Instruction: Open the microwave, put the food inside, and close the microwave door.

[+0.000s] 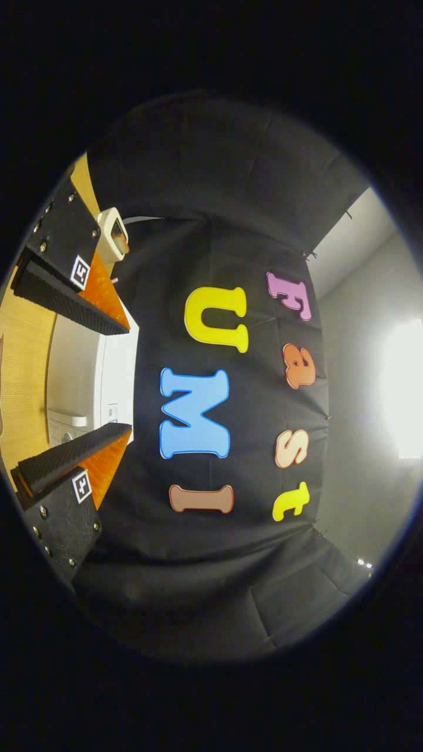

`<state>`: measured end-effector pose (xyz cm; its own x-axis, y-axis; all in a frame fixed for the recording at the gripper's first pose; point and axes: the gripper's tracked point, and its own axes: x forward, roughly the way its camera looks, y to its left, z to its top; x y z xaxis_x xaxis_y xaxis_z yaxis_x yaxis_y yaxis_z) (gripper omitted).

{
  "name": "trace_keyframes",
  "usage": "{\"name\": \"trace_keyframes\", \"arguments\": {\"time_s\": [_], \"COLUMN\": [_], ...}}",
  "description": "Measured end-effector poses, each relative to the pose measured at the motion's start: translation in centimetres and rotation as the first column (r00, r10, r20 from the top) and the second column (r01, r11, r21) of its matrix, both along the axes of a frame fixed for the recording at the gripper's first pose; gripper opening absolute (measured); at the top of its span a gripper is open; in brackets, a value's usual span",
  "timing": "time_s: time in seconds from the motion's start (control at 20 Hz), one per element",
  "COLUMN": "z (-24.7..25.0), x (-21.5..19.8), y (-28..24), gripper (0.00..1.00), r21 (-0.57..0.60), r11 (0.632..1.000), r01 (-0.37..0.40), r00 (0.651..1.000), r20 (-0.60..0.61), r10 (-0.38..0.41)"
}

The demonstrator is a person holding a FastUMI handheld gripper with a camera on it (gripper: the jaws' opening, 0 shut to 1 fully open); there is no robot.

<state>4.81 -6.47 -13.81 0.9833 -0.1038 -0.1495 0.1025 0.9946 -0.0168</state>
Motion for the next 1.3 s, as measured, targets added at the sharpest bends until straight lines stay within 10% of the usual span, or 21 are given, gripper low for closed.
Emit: {"name": "trace_keyframes", "arguments": {"time_s": [1.3], "z": [-24.7], "x": [10.4], "y": [-9.8], "gripper": [0.96], "r21": [0.036], "r11": [0.994], "r01": [0.105], "r00": [0.986], "r20": [-0.137], "r10": [-0.099]}}
